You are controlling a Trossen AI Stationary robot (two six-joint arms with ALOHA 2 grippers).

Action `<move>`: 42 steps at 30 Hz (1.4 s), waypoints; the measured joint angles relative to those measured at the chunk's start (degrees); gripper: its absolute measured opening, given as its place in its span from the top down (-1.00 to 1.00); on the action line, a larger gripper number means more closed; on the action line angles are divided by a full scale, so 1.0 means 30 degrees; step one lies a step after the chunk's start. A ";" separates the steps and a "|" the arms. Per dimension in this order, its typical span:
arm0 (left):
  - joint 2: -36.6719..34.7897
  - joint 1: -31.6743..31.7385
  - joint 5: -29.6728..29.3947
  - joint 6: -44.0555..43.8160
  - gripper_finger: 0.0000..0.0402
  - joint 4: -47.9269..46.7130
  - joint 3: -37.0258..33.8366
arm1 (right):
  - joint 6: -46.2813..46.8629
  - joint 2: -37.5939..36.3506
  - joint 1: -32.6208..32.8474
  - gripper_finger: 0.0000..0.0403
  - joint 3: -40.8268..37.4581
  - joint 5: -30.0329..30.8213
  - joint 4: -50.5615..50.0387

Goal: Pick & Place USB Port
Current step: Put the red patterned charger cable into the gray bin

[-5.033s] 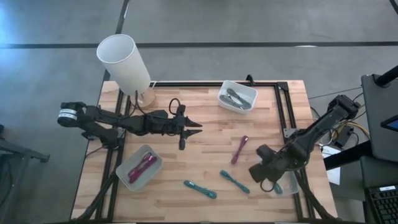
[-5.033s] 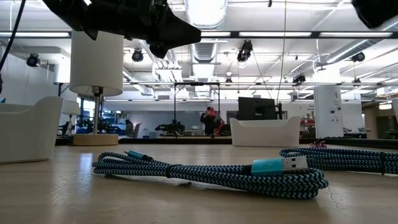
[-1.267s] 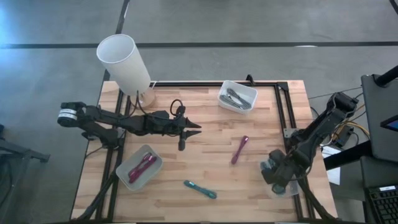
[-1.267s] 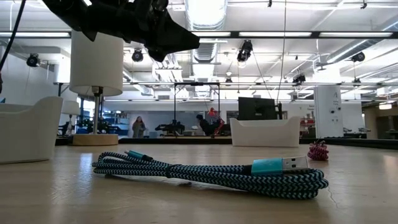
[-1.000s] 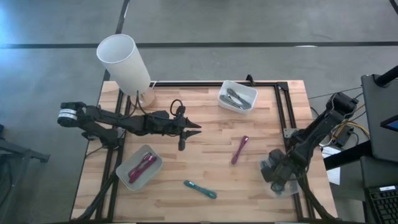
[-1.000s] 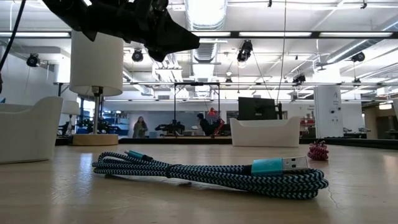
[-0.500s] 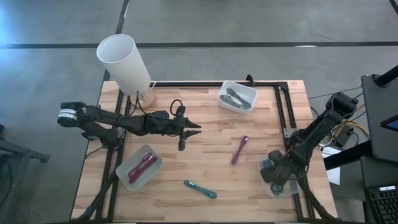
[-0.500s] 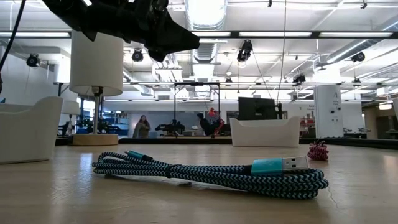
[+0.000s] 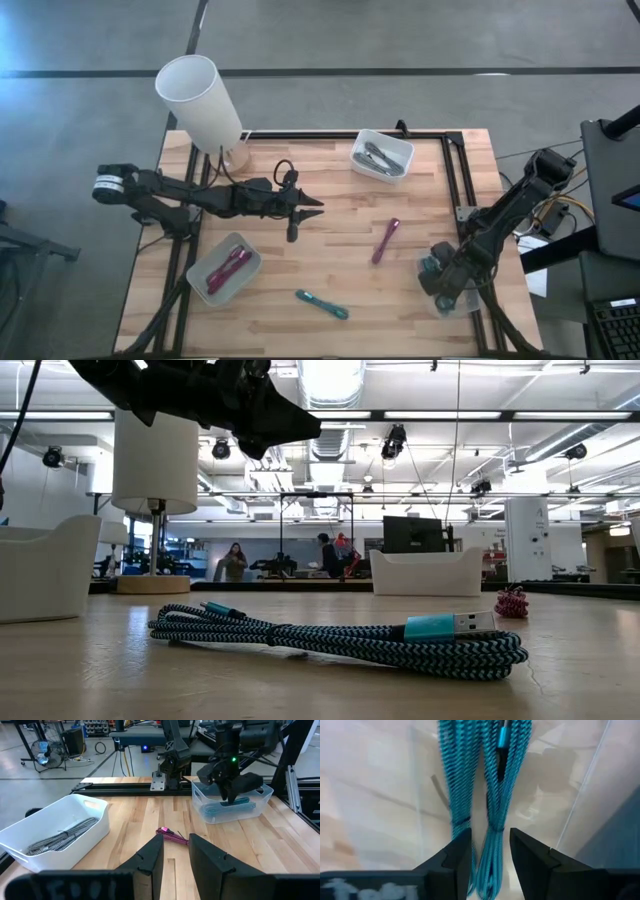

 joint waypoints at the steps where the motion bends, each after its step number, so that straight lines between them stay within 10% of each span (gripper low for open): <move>1: -0.0003 -0.0003 0.0000 0.0000 0.52 0.0000 0.0000 | -0.0006 0.0000 0.0000 0.35 0.0277 0.0000 -0.0250; 10: 0.0001 0.0000 0.0000 0.0000 0.52 -0.0007 0.0000 | -0.0215 -0.0007 0.0004 0.36 0.4084 0.0710 -0.4398; 24: 0.0004 -0.0006 0.0012 -0.0379 0.52 -0.0168 0.0000 | -0.2644 -0.0022 -0.1740 0.39 0.6131 1.0190 -0.4391; 42: 0.0004 -0.0006 0.0015 -0.0430 0.52 -0.0168 0.0000 | -0.6914 0.2554 -0.8332 0.41 0.5056 0.8425 -0.0196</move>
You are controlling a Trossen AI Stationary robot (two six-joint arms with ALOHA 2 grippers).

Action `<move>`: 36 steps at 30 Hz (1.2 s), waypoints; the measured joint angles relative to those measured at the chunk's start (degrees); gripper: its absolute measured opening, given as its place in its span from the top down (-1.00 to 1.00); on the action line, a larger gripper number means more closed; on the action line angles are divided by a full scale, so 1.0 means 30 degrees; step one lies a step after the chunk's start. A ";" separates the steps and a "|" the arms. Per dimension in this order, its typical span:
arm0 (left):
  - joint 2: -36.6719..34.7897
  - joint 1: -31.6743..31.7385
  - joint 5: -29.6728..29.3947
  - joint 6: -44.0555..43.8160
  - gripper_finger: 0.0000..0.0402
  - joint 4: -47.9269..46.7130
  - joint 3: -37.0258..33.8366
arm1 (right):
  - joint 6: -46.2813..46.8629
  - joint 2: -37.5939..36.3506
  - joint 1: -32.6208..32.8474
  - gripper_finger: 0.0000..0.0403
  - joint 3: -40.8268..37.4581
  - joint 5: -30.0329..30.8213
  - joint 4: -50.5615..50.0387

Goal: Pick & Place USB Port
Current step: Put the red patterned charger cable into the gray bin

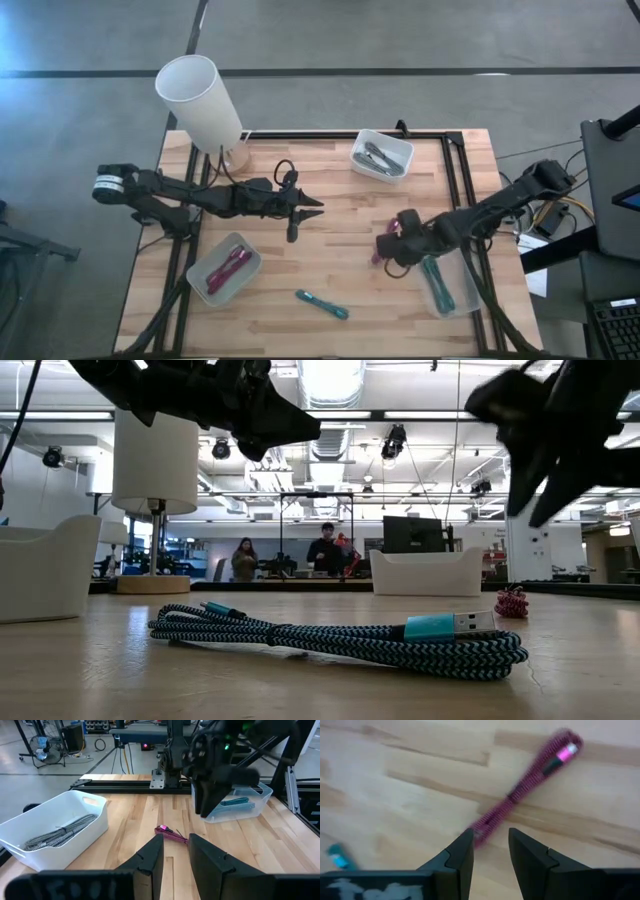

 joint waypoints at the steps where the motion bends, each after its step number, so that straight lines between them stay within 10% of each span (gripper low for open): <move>1: 0.0000 0.0007 0.0000 0.0000 0.52 0.0007 0.0000 | -0.0154 0.0254 -0.0310 0.41 0.0000 -0.0667 -0.0090; 36: 0.0000 0.0007 0.0000 0.0000 0.52 0.0007 0.0000 | -0.0011 0.6461 -0.4513 0.43 0.0000 -0.0712 -0.0057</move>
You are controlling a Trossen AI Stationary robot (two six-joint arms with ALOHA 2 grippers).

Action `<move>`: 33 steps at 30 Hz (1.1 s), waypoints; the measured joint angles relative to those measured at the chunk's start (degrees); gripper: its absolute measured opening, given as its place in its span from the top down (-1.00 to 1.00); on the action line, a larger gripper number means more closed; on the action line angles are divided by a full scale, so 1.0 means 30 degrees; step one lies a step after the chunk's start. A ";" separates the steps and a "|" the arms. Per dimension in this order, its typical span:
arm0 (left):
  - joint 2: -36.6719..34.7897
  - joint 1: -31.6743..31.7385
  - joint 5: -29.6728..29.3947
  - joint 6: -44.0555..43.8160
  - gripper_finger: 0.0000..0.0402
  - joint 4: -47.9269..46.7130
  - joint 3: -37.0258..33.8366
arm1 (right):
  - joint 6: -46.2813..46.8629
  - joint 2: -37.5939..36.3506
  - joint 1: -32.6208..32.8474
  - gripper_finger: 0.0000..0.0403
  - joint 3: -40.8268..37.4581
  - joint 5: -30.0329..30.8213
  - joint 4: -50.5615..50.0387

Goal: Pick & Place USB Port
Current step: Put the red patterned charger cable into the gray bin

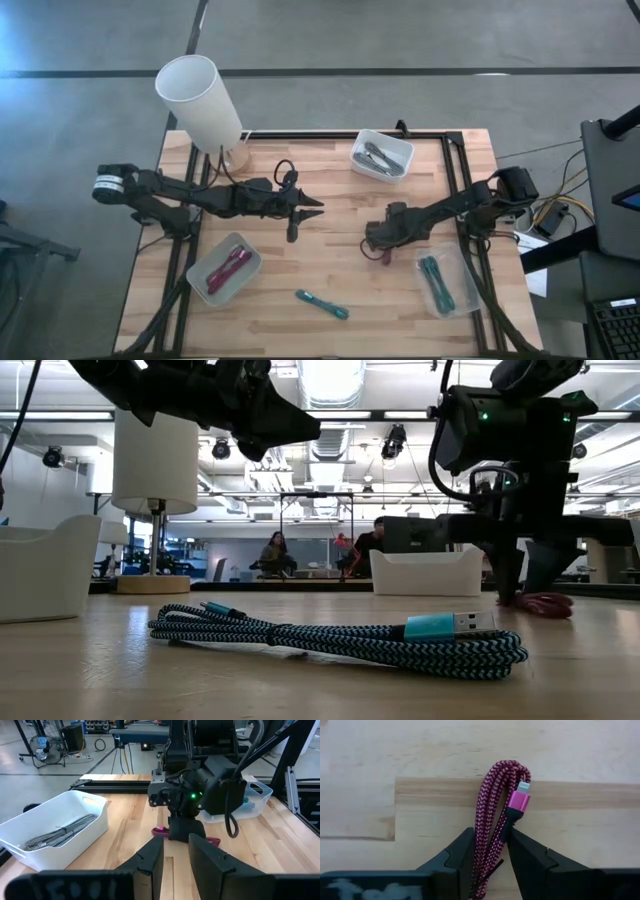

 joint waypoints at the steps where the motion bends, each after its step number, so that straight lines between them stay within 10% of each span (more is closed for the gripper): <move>1: 0.0000 -0.0007 0.0000 0.0000 0.52 -0.0007 0.0000 | -0.0375 0.0022 -0.0004 0.45 0.0000 -0.0006 0.0044; 15: 0.0000 -0.0003 0.0000 -0.0638 0.52 -0.0014 -0.0138 | -0.7583 -0.0889 -0.0022 0.92 0.0464 0.2207 0.3004; 33: 0.0000 -0.0011 0.0000 -0.1311 0.52 -0.0867 -0.0146 | -1.8124 -0.7029 0.3093 0.89 0.2495 1.2378 0.5249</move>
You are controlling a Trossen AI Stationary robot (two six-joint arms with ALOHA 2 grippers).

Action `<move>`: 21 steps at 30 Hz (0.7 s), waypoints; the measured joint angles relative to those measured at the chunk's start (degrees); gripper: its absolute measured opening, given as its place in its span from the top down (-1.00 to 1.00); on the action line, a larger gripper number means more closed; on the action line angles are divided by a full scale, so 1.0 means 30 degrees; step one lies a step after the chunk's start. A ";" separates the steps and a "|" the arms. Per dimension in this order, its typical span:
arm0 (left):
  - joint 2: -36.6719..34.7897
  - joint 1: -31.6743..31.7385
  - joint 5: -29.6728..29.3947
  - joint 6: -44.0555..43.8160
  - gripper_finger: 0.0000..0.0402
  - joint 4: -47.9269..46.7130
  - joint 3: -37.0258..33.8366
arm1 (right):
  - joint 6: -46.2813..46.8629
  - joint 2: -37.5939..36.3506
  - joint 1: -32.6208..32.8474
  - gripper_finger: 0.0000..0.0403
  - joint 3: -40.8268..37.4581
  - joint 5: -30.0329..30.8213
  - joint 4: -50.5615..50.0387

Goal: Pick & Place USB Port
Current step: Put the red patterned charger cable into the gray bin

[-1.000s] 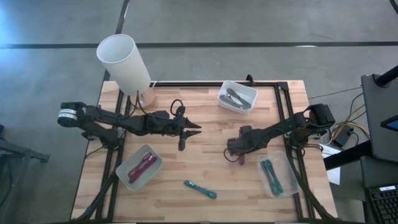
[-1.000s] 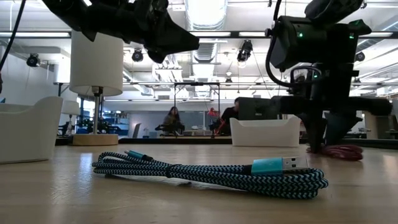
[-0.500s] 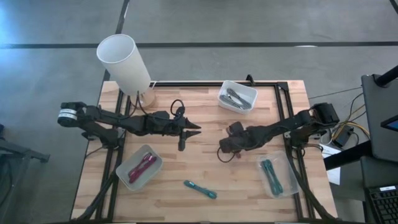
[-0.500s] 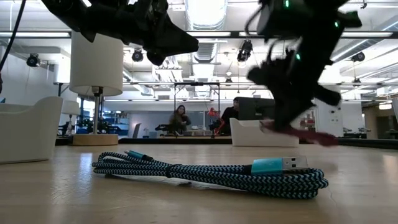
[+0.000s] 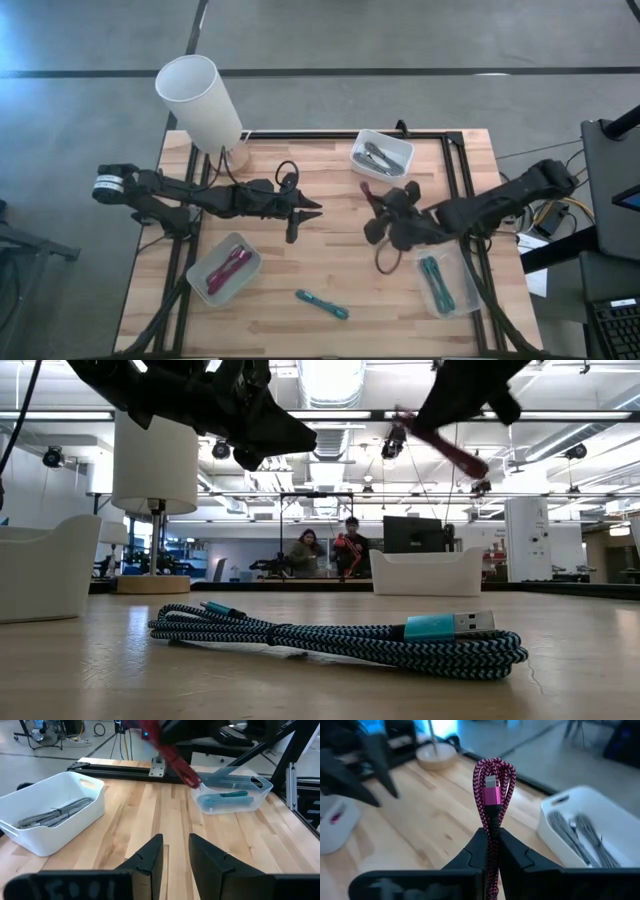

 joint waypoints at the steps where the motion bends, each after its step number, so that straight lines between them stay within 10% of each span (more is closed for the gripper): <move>1: 0.0000 -0.0004 0.0000 0.0000 0.52 0.0002 0.0000 | -0.0301 -0.0130 0.0308 0.89 -0.0170 0.0343 0.0389; 15: 0.0583 -0.0566 0.1358 -0.1290 0.52 0.0849 0.0000 | -1.1567 0.3418 0.0665 0.89 -0.1963 0.0852 1.5177; 21: 0.2045 -0.0754 0.2762 -0.1277 0.52 0.3396 0.0017 | -1.5680 0.3146 0.0419 0.89 -0.1956 -0.2618 1.8816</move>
